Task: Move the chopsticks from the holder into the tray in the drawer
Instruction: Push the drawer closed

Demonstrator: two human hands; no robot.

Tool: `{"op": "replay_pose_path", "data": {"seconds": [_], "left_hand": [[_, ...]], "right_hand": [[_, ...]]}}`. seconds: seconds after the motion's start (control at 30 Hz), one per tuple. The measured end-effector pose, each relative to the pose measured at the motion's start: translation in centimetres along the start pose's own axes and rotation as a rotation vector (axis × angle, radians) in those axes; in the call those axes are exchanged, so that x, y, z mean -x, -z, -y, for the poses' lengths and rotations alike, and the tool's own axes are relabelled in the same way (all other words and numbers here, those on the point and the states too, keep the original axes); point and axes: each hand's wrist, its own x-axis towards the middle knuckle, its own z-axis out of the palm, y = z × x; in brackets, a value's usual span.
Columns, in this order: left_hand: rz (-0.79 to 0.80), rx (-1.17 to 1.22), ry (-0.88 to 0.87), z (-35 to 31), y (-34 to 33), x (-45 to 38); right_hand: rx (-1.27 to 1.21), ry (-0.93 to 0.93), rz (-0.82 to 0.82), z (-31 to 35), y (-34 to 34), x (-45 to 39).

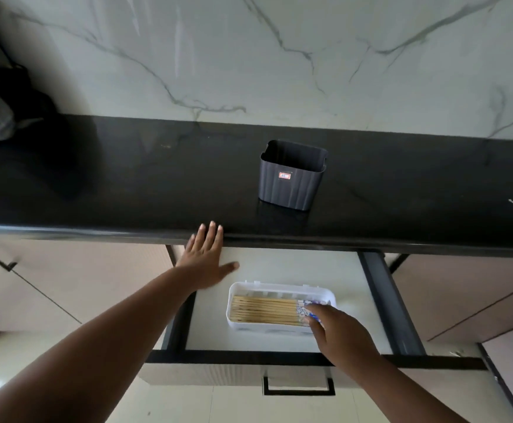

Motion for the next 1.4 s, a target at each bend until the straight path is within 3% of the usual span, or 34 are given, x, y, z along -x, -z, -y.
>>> {"op": "replay_pose_path", "data": {"seconds": [0.1, 0.23, 0.33, 0.53, 0.6, 0.9, 1.23, 1.33, 1.4], "left_hand": [[0.059, 0.041, -0.022, -1.7, -1.5, 4.9], [-0.05, -0.009, -0.061, -4.4, -3.6, 11.5], [-0.129, -0.04, -0.098, -6.8, -5.3, 16.6], [-0.055, -0.106, -0.079, -9.0, -7.5, 22.5], [-0.057, -0.092, -0.053, -8.5, -7.8, 23.1], [-0.023, -0.168, -0.023, -6.3, -8.9, 22.2], [-0.034, -0.163, -0.019, -4.4, -7.8, 14.3], [-0.149, -0.218, -0.078, -3.9, -6.5, 11.5], [-0.087, -0.211, -0.094, -3.6, -5.8, 9.6]], "right_hand": [[-0.014, 0.092, -0.062, 0.1, 1.1, 2.0], [0.065, 0.193, -0.085, -0.3, 1.4, 6.3], [0.191, 0.192, -0.022, -0.9, 1.0, 10.6], [0.26, 0.036, 0.093, -3.7, 2.1, 14.6], [0.249, -0.01, 0.245, -5.0, 2.3, 14.7], [0.273, -0.11, 0.447, -3.6, 4.2, 12.5], [0.321, -0.198, 0.445, -3.7, 4.8, 4.8], [0.328, -0.22, 0.447, -3.7, 4.3, 1.9], [0.343, -0.241, 0.437, -3.8, 4.2, -0.3]]}}
